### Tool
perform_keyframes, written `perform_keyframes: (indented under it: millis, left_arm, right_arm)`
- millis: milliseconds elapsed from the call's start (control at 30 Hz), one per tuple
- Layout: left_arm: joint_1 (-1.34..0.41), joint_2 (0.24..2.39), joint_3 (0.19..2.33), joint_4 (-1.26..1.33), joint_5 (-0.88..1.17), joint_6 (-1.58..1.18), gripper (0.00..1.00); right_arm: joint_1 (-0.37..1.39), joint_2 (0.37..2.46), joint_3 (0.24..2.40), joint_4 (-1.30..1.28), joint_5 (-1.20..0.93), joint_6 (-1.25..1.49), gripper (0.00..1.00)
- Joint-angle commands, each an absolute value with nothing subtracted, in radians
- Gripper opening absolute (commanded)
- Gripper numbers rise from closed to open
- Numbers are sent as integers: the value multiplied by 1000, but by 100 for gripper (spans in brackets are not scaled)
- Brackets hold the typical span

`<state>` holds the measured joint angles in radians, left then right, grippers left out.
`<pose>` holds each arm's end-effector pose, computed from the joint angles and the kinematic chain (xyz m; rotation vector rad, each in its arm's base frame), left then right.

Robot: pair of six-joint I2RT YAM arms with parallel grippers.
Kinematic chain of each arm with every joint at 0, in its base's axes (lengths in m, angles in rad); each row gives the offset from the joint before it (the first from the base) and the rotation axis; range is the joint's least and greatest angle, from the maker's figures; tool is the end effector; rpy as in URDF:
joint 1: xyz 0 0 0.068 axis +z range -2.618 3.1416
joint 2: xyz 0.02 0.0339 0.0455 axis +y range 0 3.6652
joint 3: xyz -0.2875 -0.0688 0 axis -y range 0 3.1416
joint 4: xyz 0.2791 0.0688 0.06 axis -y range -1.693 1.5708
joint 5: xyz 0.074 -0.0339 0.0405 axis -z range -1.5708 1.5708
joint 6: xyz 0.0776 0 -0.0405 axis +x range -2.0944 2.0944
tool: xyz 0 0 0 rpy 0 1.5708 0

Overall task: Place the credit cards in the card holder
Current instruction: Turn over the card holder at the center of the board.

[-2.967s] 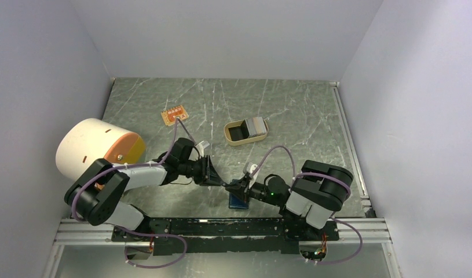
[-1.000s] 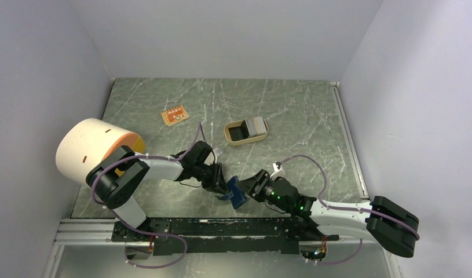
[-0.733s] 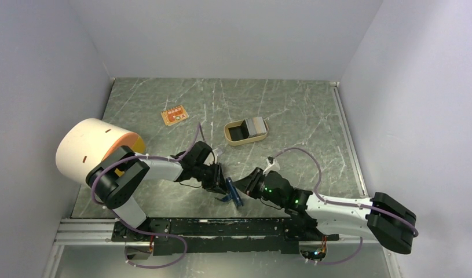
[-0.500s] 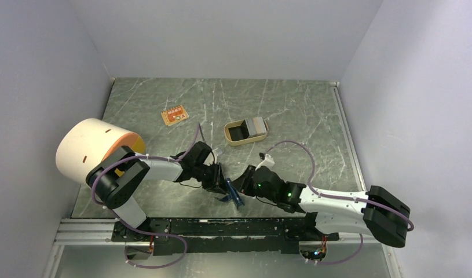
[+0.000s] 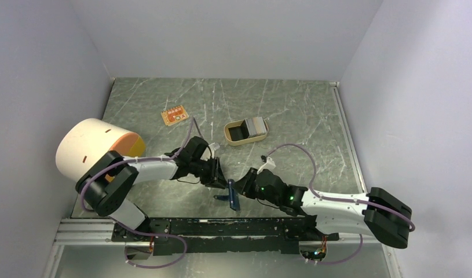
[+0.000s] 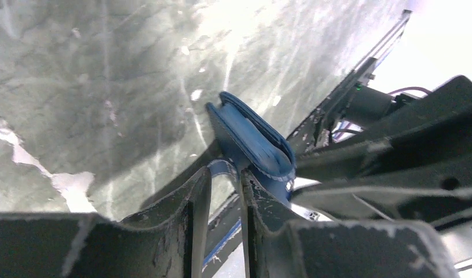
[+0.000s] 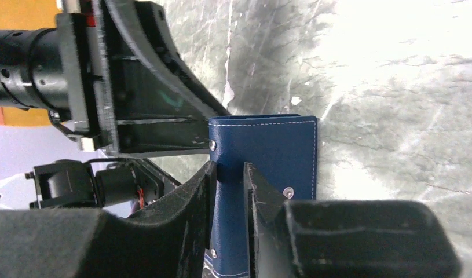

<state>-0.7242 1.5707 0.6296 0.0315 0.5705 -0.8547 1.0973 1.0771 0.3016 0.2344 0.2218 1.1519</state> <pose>0.2107 -0.2423 0.1008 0.0985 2.8099 -1.2594 0.1307 0.2177 0.1370 0.2075 2.2936 1.0625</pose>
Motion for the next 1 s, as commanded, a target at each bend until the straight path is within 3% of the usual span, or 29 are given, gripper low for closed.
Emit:
perform_keyframes:
  millis: [0, 333, 700, 967]
  left_arm:
    - [-718, 1497, 624, 43, 621, -904, 32]
    - [-720, 1472, 551, 327, 767, -1066, 37]
    - [-721, 1428, 560, 152, 651, -995, 43]
    - [-722, 1469, 573, 119, 619, -956, 47]
  right_arm:
    - [1104, 1013, 239, 169, 285, 1197, 26]
    - [1104, 1041, 193, 302, 242, 1193, 23]
    - [1105, 1082, 128, 538, 155, 1175, 39]
    - [1105, 1061, 103, 549, 171, 1167, 33]
